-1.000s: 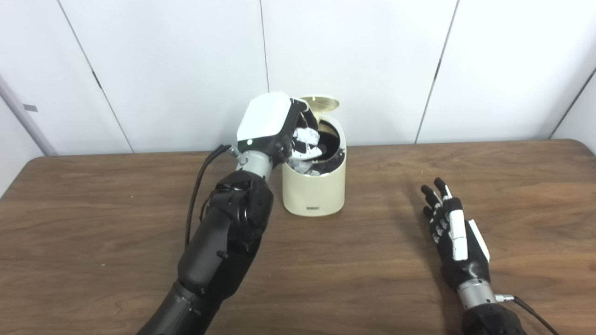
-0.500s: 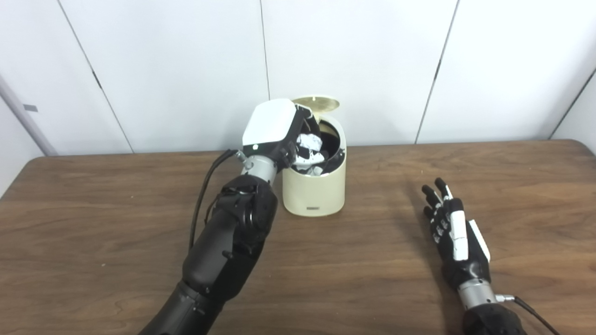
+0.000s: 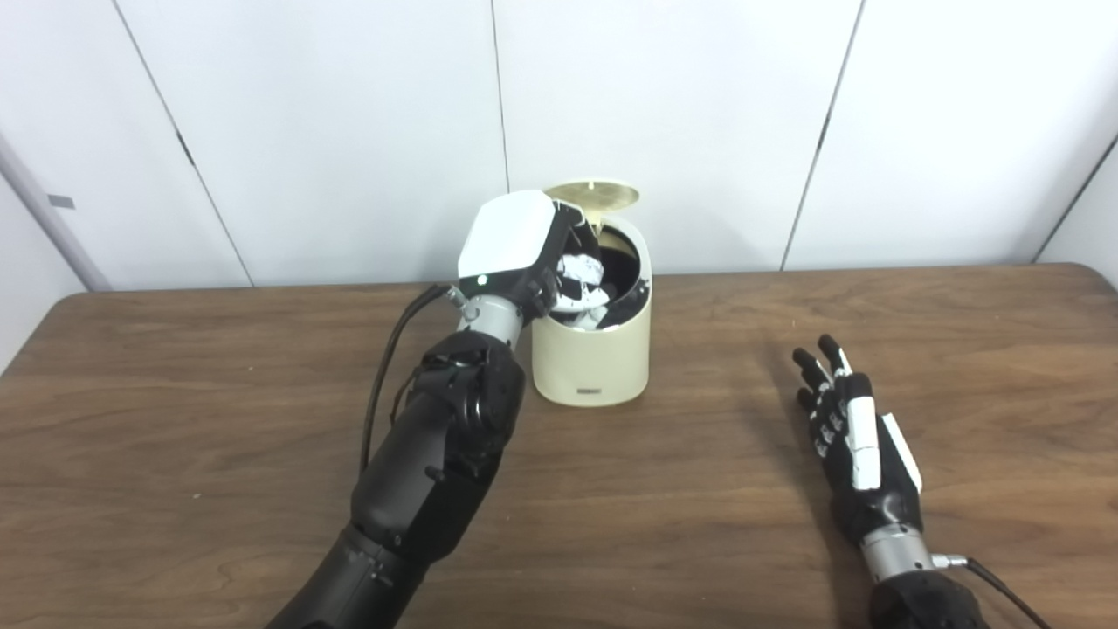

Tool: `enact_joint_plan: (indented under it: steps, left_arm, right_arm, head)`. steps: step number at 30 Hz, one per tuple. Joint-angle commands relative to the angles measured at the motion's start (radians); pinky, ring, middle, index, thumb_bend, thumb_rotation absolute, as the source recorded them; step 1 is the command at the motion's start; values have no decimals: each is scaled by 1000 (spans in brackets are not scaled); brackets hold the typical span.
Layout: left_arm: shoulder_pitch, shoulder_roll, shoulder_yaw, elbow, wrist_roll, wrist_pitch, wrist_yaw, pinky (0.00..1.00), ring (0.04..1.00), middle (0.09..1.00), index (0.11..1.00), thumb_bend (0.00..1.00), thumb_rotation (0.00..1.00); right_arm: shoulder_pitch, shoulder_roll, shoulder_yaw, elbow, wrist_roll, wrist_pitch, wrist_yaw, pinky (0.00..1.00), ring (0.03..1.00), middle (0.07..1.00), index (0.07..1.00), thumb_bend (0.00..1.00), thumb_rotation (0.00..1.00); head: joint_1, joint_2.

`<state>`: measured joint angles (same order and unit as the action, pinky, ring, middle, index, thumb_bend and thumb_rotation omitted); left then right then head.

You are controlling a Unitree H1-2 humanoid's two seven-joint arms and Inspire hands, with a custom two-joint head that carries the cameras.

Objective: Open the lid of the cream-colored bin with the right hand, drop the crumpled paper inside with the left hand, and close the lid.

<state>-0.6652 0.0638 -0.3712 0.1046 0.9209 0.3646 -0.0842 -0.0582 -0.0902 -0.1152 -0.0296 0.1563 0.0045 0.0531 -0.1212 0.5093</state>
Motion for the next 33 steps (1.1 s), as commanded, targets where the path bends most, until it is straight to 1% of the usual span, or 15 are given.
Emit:
enact_joint_plan:
  steps: [1,7,26,33]
  left_arm:
    - [-50,-4,2,9,-1,-21,30,297,404,537,497,469,0]
    - [-60,-9,-1,39,-12,-29,52,300,409,541,502,469,0]
    - [-84,-16,-5,115,-38,-71,94,297,400,531,513,468,0]
    - [-88,-19,-8,121,-38,-70,87,292,392,522,519,468,0]
  right_arm:
    - [24,-2,-8,24,9,-22,4,1000,1000,935,1000,679,1000]
    - [25,-5,-8,28,8,-26,7,1000,1000,928,1000,678,1000]
    - [28,-1,-11,24,10,-19,4,1000,1000,922,1000,673,1000]
    - [29,-3,-16,19,10,-18,2,1000,1000,913,997,669,1000]
  head:
    - [-1,-1]
    - [-4,-1]
    - [-13,1]
    - [-12,3]
